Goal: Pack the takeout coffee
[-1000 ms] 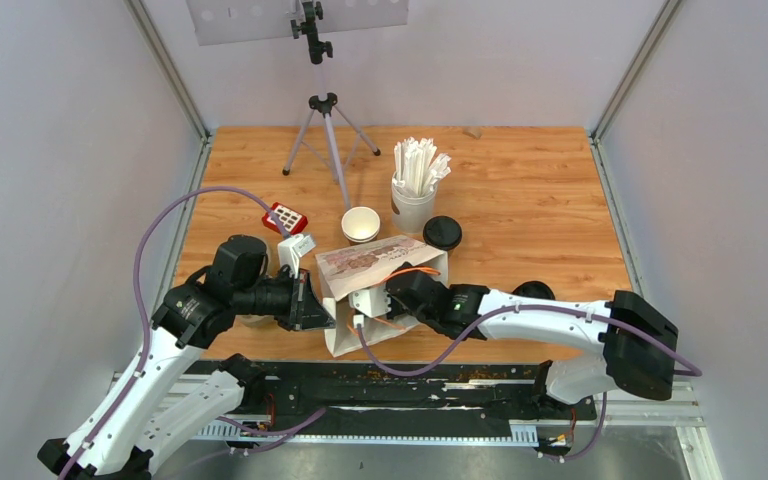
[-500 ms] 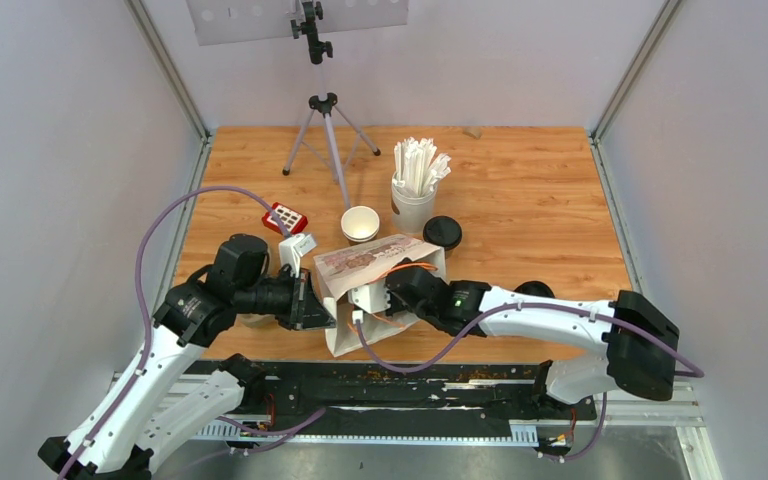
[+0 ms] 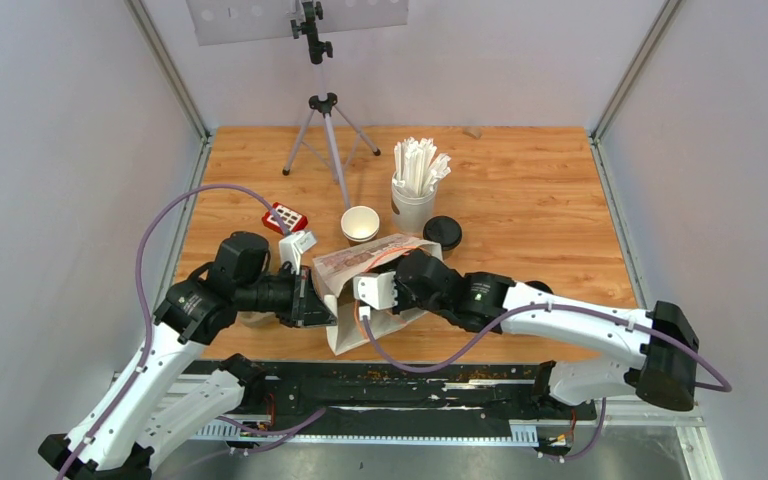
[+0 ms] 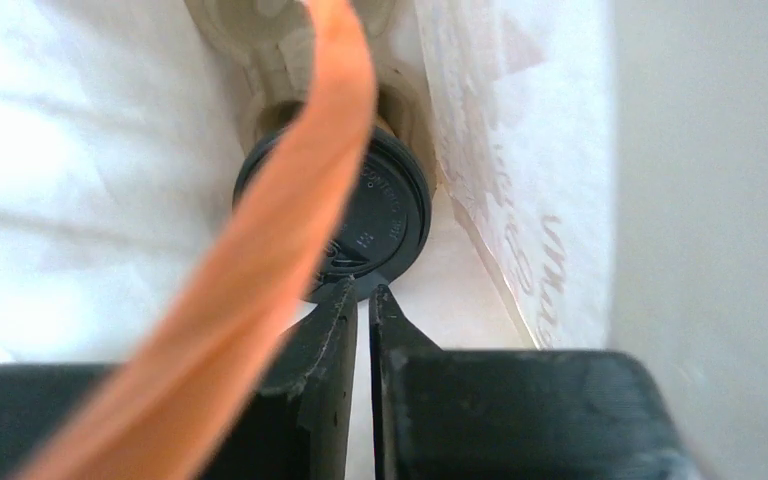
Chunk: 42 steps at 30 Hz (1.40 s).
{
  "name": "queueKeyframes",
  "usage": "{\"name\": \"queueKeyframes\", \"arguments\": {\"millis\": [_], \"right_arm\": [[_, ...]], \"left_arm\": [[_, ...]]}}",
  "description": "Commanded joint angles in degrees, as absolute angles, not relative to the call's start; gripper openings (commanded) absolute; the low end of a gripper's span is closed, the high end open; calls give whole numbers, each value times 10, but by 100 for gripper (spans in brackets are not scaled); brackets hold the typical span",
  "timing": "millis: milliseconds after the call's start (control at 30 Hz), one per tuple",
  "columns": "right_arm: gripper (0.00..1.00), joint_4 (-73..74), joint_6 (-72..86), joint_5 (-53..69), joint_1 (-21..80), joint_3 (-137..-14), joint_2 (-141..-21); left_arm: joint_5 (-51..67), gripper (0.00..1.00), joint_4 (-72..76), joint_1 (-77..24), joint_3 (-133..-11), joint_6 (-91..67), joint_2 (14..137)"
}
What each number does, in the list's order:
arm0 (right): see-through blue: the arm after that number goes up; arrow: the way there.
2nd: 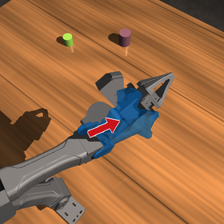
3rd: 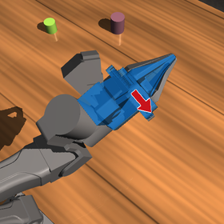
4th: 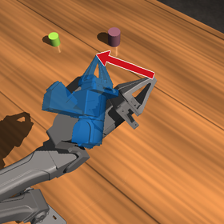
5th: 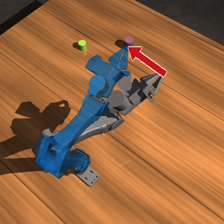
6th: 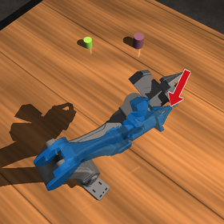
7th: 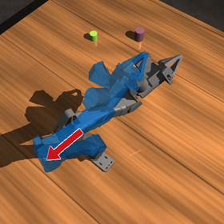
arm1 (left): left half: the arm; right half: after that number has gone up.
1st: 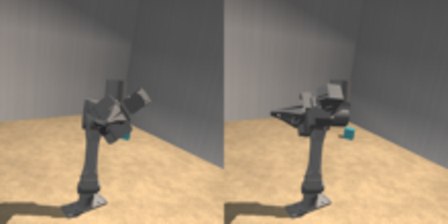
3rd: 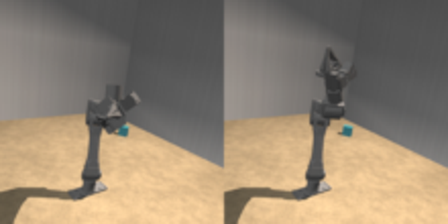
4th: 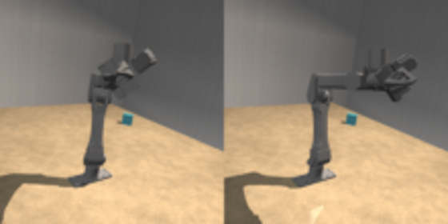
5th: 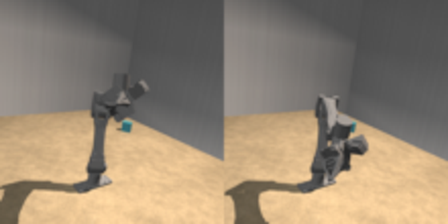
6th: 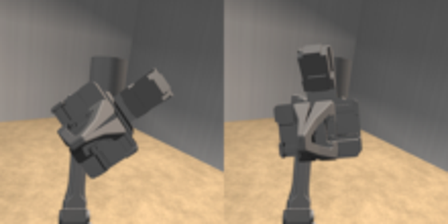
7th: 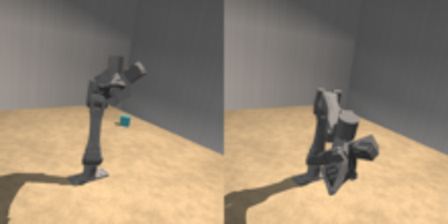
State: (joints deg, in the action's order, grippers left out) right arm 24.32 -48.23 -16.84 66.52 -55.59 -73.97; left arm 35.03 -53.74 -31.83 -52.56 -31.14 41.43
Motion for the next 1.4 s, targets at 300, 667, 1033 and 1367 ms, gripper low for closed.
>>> {"name": "queueKeyframes", "arguments": {"millis": [300,667,1033,1367], "right_arm": [[19,384,-341,-46,675,-685,-652],[40,461,-151,-62,675,-774,-624],[67,566,80,-217,673,-858,-608],[67,604,166,-215,603,-854,-662]], "left_arm": [[343,0,-525,-316,-564,-341,415],[335,0,-526,-316,-571,-355,415],[323,0,-527,-316,-584,-359,422],[316,0,-516,-316,-592,-372,425]]}}
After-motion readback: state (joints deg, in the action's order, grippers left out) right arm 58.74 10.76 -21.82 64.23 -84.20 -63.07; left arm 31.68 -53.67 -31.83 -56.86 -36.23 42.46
